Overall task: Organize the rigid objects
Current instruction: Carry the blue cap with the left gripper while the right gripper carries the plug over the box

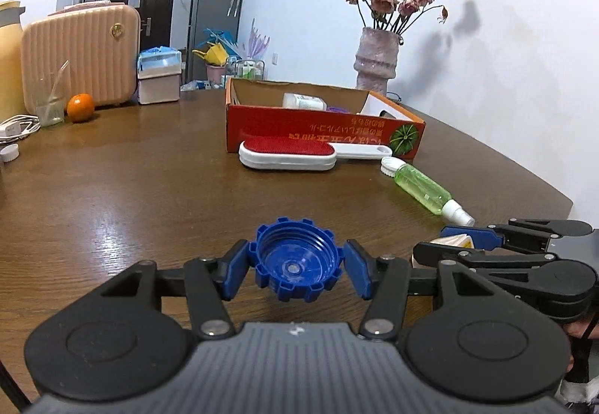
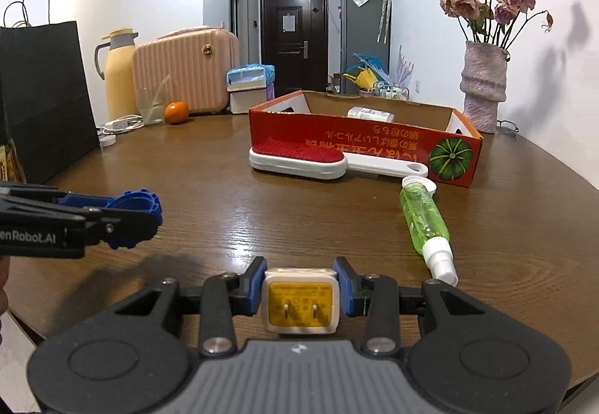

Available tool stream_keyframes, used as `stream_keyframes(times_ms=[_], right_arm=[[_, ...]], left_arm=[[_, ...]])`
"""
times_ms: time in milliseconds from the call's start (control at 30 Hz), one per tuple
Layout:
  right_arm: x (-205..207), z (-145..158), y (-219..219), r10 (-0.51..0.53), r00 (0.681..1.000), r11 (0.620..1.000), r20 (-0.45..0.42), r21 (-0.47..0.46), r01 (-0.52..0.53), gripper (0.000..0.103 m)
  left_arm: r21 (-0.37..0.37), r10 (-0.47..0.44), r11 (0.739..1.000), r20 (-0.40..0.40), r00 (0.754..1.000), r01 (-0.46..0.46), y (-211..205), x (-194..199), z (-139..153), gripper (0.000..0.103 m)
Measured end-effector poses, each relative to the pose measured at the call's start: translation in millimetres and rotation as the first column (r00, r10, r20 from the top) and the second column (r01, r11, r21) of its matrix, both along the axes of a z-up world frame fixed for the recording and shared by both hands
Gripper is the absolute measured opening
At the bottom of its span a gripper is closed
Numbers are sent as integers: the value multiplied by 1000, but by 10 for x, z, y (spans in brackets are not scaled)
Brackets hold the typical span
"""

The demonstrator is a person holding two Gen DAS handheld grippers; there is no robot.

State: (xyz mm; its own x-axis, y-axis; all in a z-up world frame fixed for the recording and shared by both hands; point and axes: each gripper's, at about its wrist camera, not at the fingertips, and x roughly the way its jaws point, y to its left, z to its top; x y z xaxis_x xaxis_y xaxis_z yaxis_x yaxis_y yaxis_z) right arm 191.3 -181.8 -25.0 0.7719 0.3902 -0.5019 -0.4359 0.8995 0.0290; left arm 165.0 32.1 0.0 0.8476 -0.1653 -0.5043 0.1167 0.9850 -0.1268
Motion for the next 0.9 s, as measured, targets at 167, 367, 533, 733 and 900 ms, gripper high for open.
stream_keyframes(times_ms=[167, 367, 533, 733, 900], right_arm=[[48, 62, -26, 8, 1000, 1000, 18, 5, -8, 38], [254, 189, -35, 37, 999, 999, 35, 6, -38, 38], [650, 458, -62, 87, 994, 996, 59, -4, -87, 38], [1463, 956, -67, 125, 980, 990, 153, -90, -112, 38], [2586, 1067, 34, 137, 988, 983, 76, -133, -126, 38]], left_arm=[[9, -20, 1000, 23, 1000, 20, -18, 109, 80, 56], [42, -45, 998, 74, 996, 42, 15, 610, 283, 56], [55, -98, 994, 93, 991, 94, 24, 1221, 463, 56], [61, -163, 985, 55, 985, 160, -39, 2347, 689, 56], [39, -185, 981, -132, 974, 192, -112, 3478, 535, 56]])
